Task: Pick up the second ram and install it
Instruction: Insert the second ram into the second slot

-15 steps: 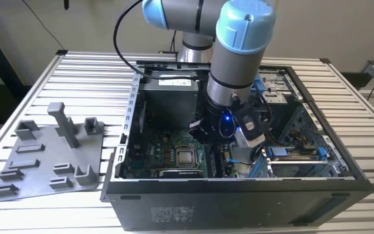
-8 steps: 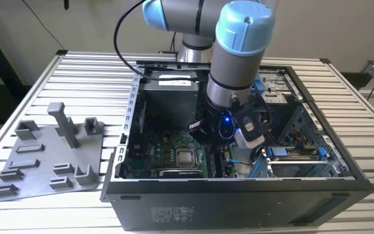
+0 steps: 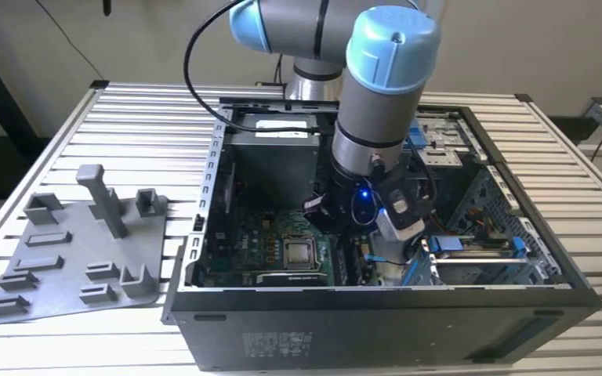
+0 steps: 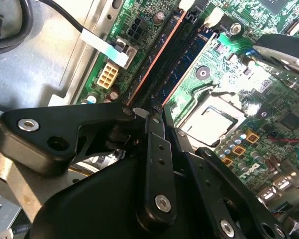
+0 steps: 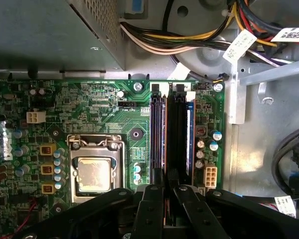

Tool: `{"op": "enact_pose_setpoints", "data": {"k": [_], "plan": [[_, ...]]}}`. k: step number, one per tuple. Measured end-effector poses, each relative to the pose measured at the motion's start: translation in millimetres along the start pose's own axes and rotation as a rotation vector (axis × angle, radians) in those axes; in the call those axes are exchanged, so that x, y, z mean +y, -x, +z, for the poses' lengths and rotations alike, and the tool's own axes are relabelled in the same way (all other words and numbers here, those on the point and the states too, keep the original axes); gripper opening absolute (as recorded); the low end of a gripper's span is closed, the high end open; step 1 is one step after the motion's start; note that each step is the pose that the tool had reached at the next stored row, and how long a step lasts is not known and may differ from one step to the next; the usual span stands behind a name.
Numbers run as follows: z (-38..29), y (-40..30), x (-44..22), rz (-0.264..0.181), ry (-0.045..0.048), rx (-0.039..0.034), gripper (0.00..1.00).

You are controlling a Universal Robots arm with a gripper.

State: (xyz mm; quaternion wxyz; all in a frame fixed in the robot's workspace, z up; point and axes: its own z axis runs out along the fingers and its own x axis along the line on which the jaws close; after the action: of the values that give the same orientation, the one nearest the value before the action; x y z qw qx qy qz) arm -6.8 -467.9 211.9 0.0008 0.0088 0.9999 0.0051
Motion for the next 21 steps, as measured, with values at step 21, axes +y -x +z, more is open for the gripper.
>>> {"op": "enact_pose_setpoints", "data": {"k": [21], "plan": [[-26.2,0.0,0.4,0.001,0.0007,-0.0001,0.13]]}}
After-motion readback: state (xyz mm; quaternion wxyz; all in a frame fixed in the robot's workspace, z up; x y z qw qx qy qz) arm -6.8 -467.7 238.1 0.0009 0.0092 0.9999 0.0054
